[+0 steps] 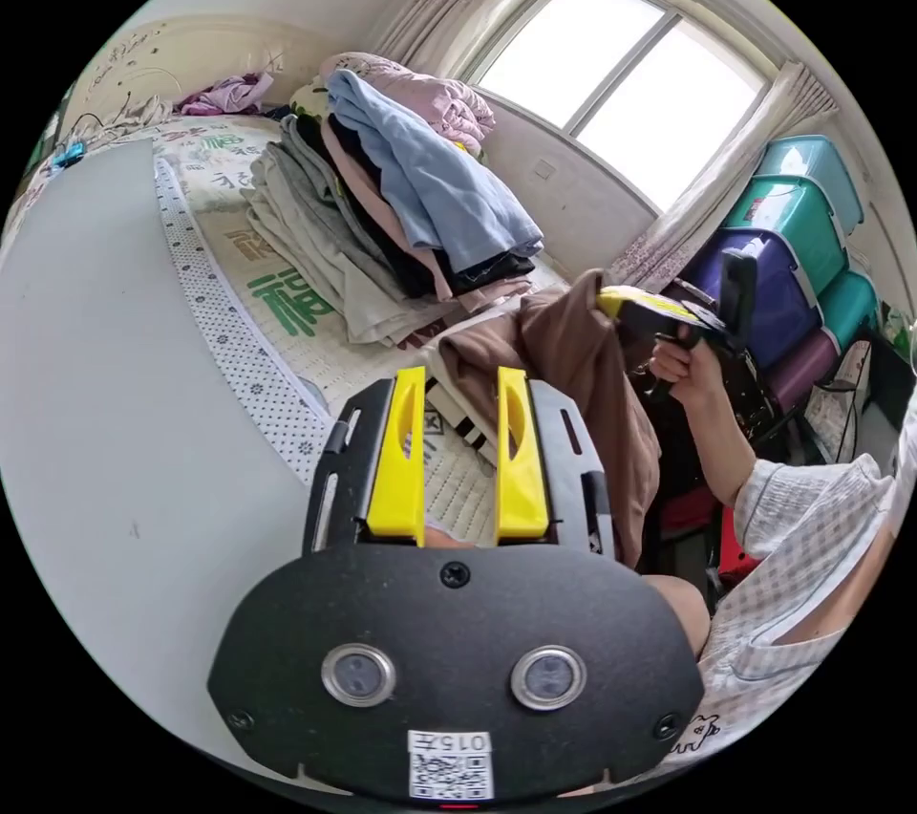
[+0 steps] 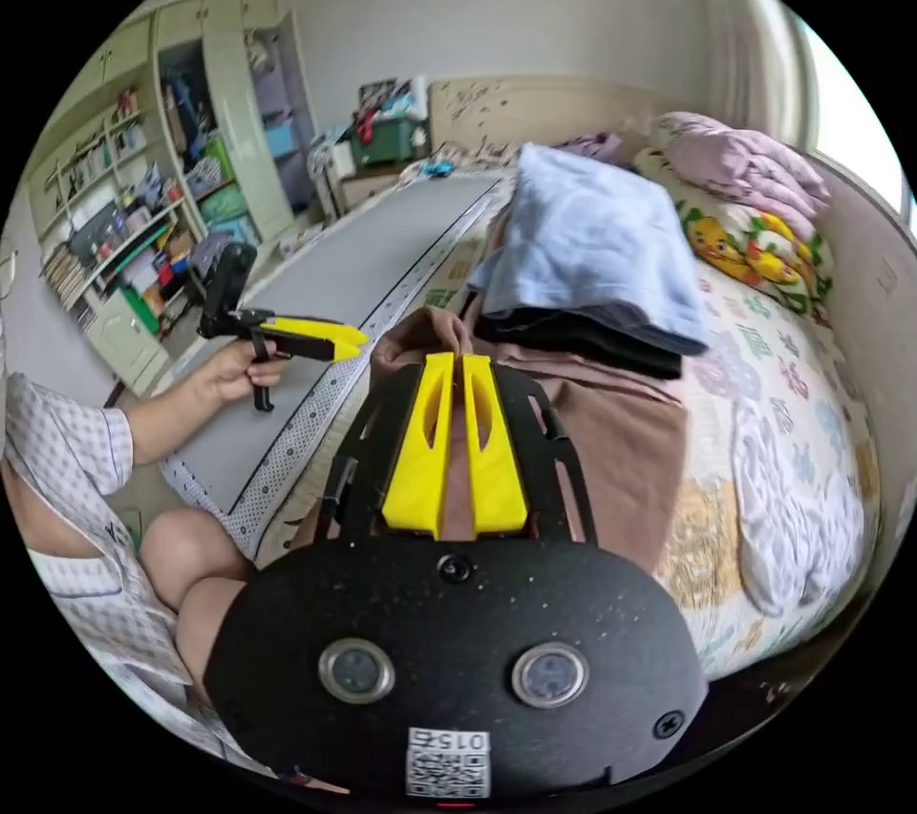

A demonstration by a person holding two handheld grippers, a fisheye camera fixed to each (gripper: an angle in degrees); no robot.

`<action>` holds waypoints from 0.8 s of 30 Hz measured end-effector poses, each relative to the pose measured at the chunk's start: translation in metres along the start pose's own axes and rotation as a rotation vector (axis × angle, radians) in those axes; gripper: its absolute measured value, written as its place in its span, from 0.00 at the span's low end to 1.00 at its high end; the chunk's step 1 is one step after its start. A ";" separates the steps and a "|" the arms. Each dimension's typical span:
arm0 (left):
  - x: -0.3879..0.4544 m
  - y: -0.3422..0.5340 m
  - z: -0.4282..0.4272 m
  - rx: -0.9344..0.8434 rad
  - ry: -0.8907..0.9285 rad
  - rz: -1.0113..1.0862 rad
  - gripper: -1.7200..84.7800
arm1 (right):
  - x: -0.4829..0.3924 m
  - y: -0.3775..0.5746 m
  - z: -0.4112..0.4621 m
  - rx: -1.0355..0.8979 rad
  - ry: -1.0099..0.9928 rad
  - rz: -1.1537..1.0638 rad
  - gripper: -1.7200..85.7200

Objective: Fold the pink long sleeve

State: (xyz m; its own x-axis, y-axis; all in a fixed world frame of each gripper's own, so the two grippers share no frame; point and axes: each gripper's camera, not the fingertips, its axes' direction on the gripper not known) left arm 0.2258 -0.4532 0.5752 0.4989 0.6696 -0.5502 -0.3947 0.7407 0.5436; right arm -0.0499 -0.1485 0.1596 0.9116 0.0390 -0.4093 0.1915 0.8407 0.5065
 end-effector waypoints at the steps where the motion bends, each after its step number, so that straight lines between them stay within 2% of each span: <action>1: 0.004 -0.004 0.007 -0.010 0.012 -0.002 0.16 | 0.013 0.017 -0.028 0.036 0.036 0.051 0.03; 4: 0.018 -0.016 0.026 -0.019 0.015 -0.004 0.18 | 0.046 0.062 -0.084 0.105 0.053 0.186 0.03; 9: 0.049 -0.044 0.051 -0.024 -0.117 0.075 0.18 | 0.076 0.107 -0.135 0.135 0.072 0.295 0.02; 11: 0.059 -0.055 0.072 -0.137 -0.132 0.072 0.16 | 0.081 0.116 -0.150 0.147 0.075 0.312 0.02; 15: 0.081 -0.060 0.066 -0.154 -0.158 0.098 0.07 | 0.086 0.122 -0.175 0.179 0.075 0.324 0.02; 18: 0.106 -0.058 0.023 -0.034 -0.137 0.080 0.05 | 0.088 0.127 -0.212 0.256 0.078 0.349 0.02; 24: 0.184 -0.044 -0.115 0.236 -0.090 0.118 0.03 | 0.075 0.134 -0.342 0.500 0.158 0.350 0.02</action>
State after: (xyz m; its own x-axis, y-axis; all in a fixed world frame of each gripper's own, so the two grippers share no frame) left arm 0.2467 -0.3559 0.3773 0.5308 0.7350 -0.4219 -0.2685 0.6180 0.7389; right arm -0.0797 0.1518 -0.0624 0.8935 0.3776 -0.2429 0.0732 0.4113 0.9085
